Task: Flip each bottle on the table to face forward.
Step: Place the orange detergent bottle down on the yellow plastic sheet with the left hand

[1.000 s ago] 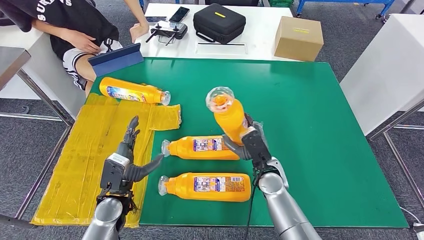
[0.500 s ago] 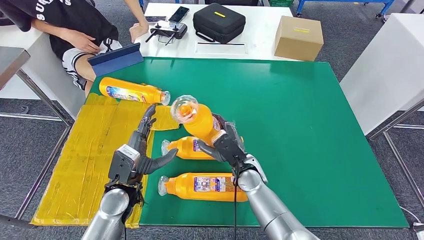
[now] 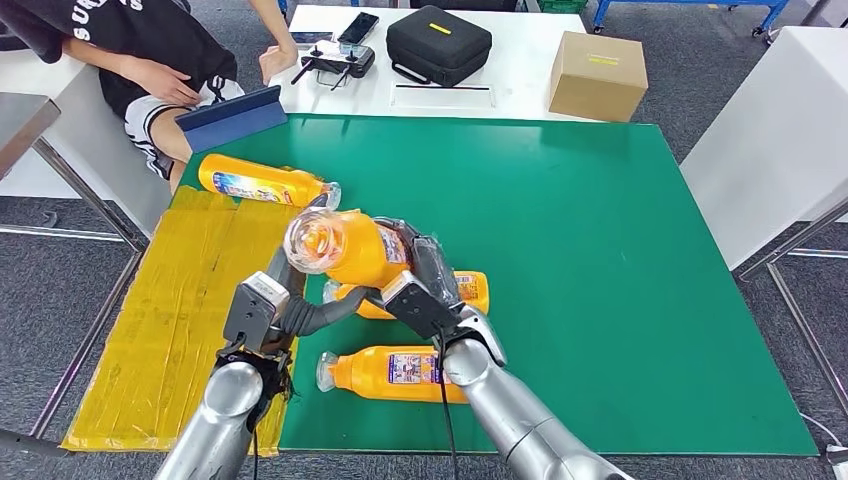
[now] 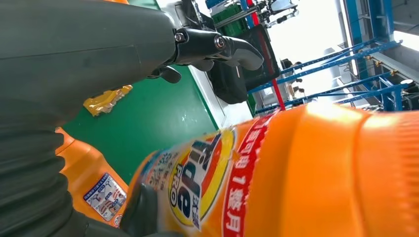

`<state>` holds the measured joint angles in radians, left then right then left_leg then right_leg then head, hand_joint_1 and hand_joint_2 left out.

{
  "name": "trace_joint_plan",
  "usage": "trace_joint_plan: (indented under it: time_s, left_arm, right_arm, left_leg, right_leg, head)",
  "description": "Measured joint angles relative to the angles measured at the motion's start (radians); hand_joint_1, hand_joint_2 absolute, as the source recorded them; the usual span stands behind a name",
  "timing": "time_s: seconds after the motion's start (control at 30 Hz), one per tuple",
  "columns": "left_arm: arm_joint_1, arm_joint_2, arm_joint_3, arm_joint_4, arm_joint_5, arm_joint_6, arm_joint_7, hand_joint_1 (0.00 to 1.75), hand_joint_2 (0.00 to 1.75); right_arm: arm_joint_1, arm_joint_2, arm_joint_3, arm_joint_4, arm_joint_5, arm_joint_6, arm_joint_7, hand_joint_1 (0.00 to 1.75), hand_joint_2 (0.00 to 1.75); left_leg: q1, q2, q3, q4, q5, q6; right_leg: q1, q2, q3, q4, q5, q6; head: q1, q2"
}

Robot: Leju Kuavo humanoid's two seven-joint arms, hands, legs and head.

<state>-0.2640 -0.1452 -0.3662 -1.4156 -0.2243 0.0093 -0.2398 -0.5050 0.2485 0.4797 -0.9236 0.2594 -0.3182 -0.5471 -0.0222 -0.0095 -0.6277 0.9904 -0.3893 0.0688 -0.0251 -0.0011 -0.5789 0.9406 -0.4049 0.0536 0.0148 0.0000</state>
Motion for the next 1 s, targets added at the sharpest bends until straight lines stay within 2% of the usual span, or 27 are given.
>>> trace_joint_plan:
  time_s: [0.77,1.0]
  left_arm:
    - [-0.036,0.002,-0.02,0.045,0.075,0.011,-0.002,0.0,1.75]
    - [-0.034,0.002,-0.016,0.065,0.174,-0.051,0.008,0.0,1.75]
  right_arm:
    - [-0.065,0.084,0.094,0.111,-0.005,0.05,0.027,1.75,1.75]
    - [-0.075,0.096,0.12,0.158,0.007,0.033,0.03,1.75,1.75]
  left_leg:
    - [0.0,0.0,-0.001,0.0,0.0,0.0]
    - [0.0,0.0,-0.001,0.0,0.0,0.0]
  right_leg:
    - [0.0,0.0,-0.001,0.0,0.0,0.0]
    - [0.0,0.0,-0.001,0.0,0.0,0.0]
  head:
    - [0.0,0.0]
    - [0.0,0.0]
